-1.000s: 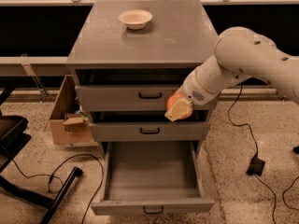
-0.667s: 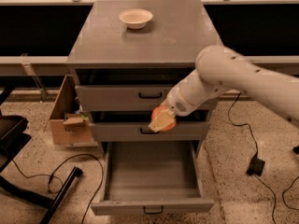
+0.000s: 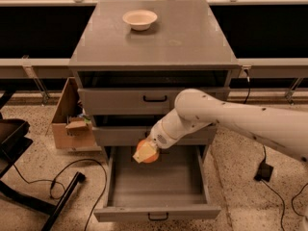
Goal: Place orange into bottom drawer
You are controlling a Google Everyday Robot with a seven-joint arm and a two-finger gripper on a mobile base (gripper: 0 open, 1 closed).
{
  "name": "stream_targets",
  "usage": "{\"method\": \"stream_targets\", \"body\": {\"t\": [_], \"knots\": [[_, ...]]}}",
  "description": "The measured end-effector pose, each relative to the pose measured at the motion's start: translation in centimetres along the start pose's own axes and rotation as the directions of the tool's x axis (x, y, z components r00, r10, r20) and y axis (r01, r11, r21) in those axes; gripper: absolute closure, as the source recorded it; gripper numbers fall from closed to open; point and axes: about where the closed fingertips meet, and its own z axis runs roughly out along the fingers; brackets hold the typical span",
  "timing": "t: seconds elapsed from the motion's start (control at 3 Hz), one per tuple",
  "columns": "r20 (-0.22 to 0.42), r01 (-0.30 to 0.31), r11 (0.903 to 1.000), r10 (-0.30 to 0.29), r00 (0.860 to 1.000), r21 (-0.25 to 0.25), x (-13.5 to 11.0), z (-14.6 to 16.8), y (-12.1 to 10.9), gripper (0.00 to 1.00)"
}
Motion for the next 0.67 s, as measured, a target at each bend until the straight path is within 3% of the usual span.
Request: {"method": "stream_targets", "body": {"t": [0.33, 0.67], "knots": [[0.004, -0.073, 0.9959, 0.074, 0.997, -0.053, 1.8, 6.9, 0.1, 1.00], [0.040, -0.168, 0.9789, 0.174, 0.984, -0.115, 4.1, 16.3, -0.6, 1.00]]}}
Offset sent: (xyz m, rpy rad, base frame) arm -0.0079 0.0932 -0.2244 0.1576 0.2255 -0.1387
